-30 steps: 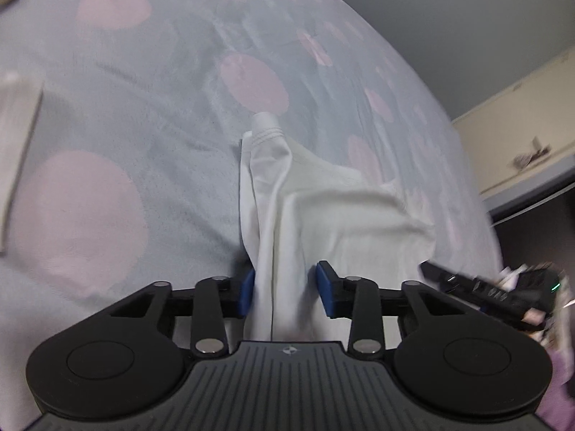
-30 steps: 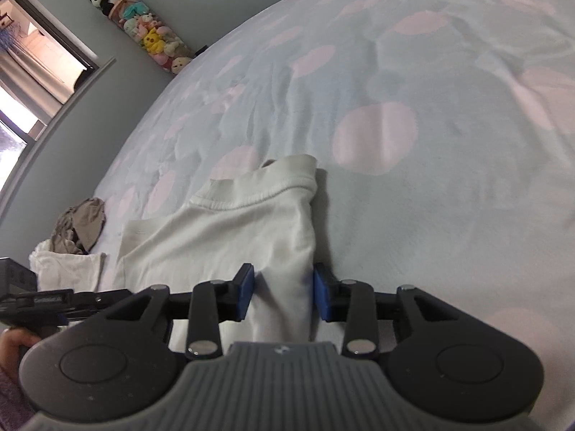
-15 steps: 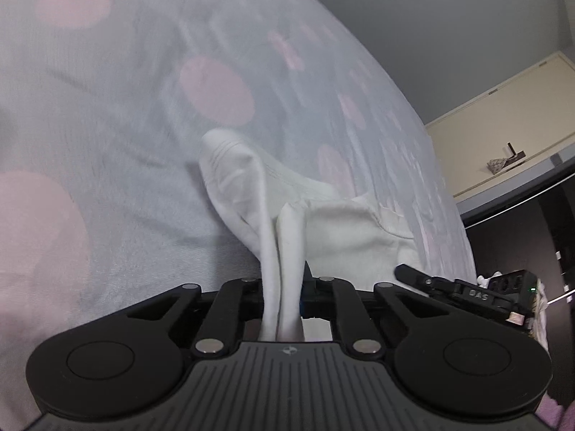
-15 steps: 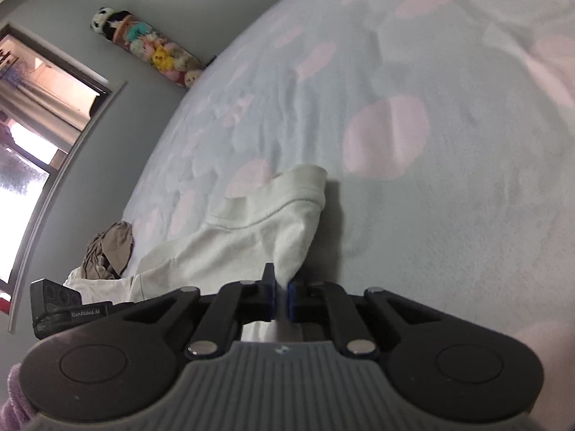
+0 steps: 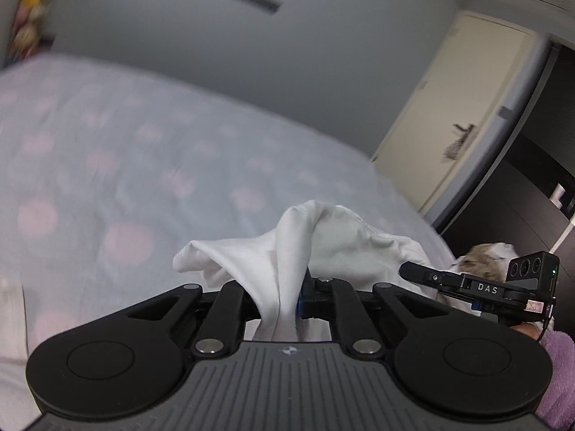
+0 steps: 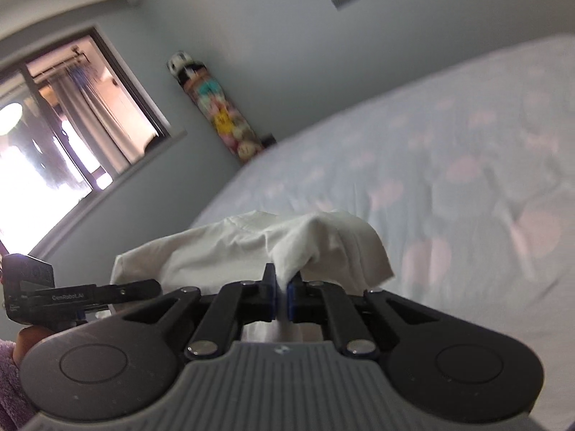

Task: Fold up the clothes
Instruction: 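Grasp the collar edge with both grippers and lift the shirt up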

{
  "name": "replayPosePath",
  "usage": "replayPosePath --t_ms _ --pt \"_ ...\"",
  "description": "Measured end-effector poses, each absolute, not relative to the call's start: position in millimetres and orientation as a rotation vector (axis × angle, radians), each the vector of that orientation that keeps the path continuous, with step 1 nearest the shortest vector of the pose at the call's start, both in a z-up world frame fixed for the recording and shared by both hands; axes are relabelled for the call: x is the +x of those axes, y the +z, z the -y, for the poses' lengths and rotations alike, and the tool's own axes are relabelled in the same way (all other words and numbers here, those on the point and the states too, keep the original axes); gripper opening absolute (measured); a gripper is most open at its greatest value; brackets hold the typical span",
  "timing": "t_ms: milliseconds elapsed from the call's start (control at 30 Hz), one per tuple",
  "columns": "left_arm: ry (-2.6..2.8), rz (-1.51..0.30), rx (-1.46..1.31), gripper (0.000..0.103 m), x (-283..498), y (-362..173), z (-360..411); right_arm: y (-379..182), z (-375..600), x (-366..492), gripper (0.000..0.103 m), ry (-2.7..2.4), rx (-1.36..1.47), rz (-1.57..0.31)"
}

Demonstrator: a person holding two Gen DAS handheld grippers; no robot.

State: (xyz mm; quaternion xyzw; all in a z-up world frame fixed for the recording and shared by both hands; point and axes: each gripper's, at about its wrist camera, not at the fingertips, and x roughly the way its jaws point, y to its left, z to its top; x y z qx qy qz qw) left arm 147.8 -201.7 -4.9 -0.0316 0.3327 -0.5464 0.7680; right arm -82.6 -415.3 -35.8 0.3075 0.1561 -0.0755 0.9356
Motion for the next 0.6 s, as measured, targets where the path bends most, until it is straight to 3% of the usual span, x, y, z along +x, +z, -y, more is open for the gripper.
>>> replayPosePath --t_ms 333,600 --pt "-1.360 -0.543 -0.067 0.007 64 84 239 77 432 -197 0.007 -0.203 0.584 -0.171" --pt "-1.383 -0.602 -0.122 0.007 51 67 257 110 441 -243 0.007 -0.247 0.548 -0.200"
